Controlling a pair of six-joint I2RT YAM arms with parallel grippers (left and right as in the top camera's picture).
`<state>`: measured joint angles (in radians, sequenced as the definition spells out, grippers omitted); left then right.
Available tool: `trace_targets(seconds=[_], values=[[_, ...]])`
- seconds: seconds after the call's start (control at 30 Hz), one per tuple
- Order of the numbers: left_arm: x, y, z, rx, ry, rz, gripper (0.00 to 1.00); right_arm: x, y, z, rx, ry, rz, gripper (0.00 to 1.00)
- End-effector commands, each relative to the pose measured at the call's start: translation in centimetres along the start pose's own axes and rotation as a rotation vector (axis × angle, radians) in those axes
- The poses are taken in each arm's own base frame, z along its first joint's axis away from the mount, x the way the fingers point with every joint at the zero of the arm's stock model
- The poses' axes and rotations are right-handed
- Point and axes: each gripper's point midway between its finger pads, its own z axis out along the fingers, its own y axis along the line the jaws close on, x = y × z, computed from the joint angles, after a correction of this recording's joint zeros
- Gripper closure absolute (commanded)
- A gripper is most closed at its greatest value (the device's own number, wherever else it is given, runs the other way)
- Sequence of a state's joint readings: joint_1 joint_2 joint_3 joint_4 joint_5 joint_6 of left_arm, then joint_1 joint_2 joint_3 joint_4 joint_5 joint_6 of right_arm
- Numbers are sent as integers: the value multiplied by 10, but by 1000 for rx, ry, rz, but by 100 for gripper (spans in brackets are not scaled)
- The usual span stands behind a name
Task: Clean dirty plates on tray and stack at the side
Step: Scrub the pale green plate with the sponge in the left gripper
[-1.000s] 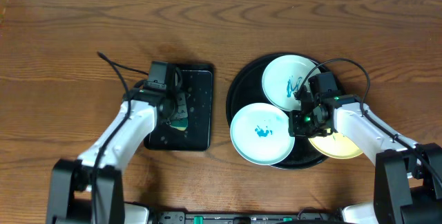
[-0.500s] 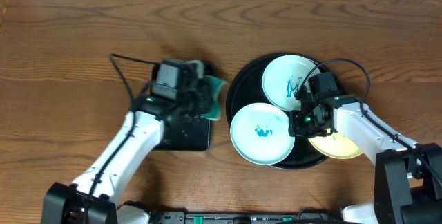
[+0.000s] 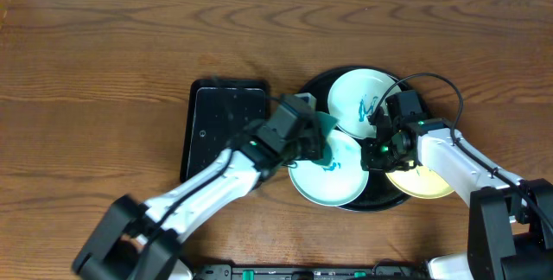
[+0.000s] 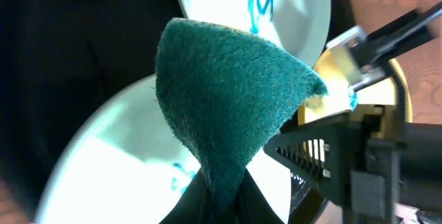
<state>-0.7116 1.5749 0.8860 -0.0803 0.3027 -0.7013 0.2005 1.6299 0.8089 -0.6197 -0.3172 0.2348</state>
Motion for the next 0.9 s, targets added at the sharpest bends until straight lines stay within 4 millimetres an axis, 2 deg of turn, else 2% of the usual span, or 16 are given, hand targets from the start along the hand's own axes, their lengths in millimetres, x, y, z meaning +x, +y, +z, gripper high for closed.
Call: trace_targets(seconds=[0.0, 0.17, 0.23, 0.27, 0.3, 0.37, 0.43, 0.53, 0.67, 0.7, 0.87], values=[[8, -7, 22, -8, 14, -26, 92, -4, -7, 1, 56, -11, 9, 99], [23, 2, 49, -30, 54, -18, 92, -4, -7, 1, 56, -11, 9, 99], [27, 15, 58, -69, 70, -25, 92, -4, -7, 1, 56, -11, 9, 99], [27, 24, 58, -105, 67, -28, 92, -4, -7, 1, 57, -10, 9, 99], [26, 46, 53, -204, 50, -40, 92, -4, -7, 1, 57, -10, 9, 99], [22, 64, 46, -285, 28, -51, 92, -3, -7, 1, 57, -9, 9, 99], [16, 72, 38, -322, 8, -62, 93, -3, -7, 1, 57, -8, 9, 99], [-2, 67, 24, -302, -41, -79, 92, -3, -7, 2, 57, -8, 10, 99], [-16, 47, 11, -233, -92, -70, 92, -3, -7, 2, 57, -8, 10, 99], [-14, 32, 13, -180, -86, -54, 93, -3, -7, 2, 57, -8, 10, 99], [-9, 6, 25, -103, -101, -19, 92, -3, -7, 2, 57, -8, 10, 99]])
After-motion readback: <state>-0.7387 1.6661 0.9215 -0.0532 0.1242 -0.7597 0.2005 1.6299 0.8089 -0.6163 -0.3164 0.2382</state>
